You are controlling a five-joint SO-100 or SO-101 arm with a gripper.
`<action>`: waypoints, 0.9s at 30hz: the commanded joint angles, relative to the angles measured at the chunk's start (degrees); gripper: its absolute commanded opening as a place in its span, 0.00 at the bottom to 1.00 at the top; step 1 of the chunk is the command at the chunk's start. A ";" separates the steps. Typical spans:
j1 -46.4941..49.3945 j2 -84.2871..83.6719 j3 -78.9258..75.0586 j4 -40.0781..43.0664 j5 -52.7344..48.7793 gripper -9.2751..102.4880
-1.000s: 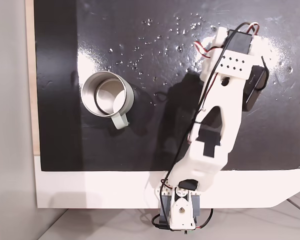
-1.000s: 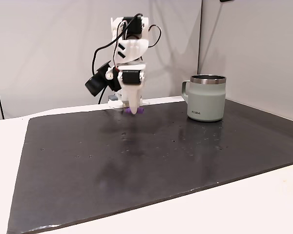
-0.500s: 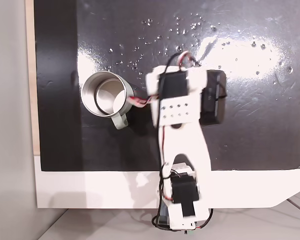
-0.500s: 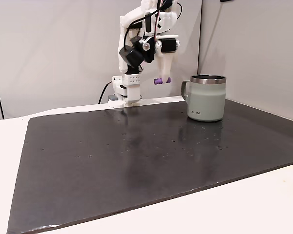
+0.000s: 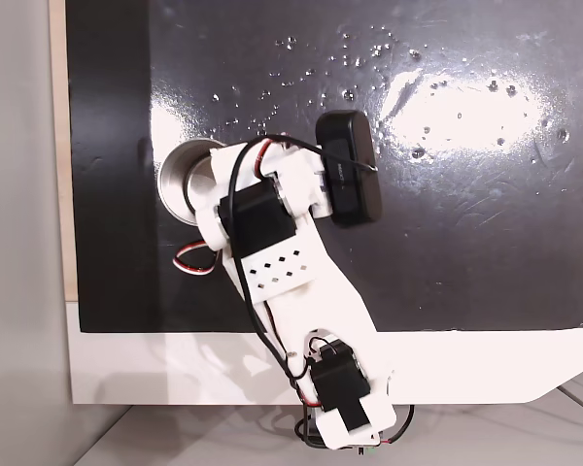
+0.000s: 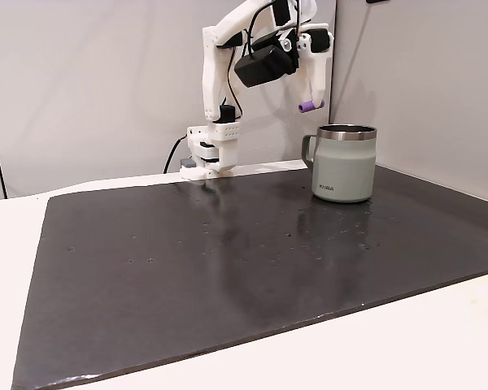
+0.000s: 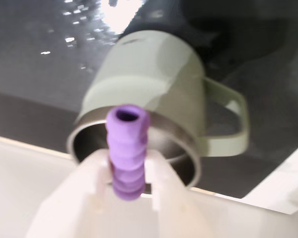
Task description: Grasp a pengrip and put it in the cup.
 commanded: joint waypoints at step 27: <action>-10.72 -7.12 -9.76 -3.34 0.53 0.38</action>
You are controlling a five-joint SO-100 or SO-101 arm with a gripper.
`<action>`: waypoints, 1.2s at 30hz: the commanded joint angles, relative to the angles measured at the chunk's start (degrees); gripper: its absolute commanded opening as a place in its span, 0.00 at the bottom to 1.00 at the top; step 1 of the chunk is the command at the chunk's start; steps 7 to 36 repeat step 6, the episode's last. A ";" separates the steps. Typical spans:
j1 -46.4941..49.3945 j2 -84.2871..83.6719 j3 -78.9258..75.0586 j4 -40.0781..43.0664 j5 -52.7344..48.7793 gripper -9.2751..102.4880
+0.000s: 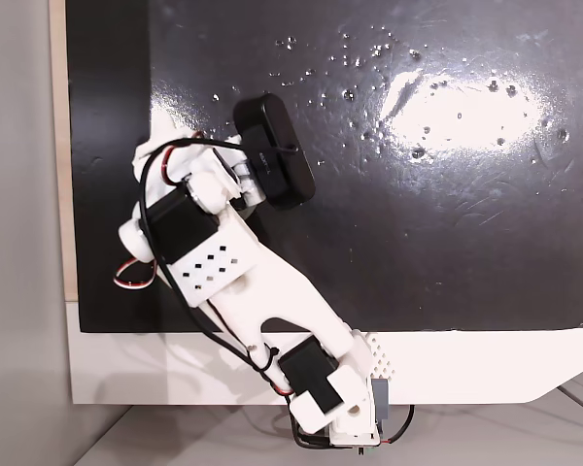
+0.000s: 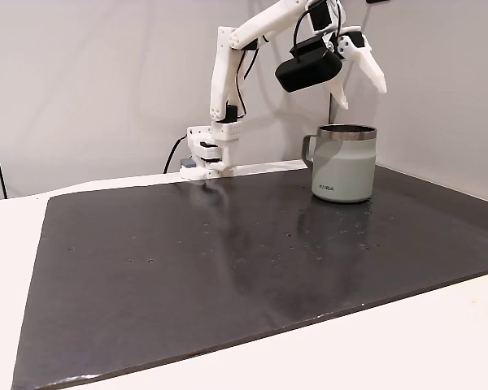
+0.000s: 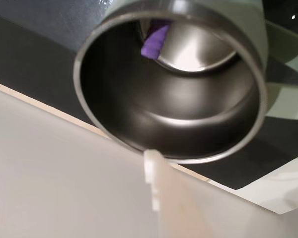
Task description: Grasp a pengrip and put it in the cup.
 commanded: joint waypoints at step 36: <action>0.26 1.93 -1.76 0.44 -0.88 0.37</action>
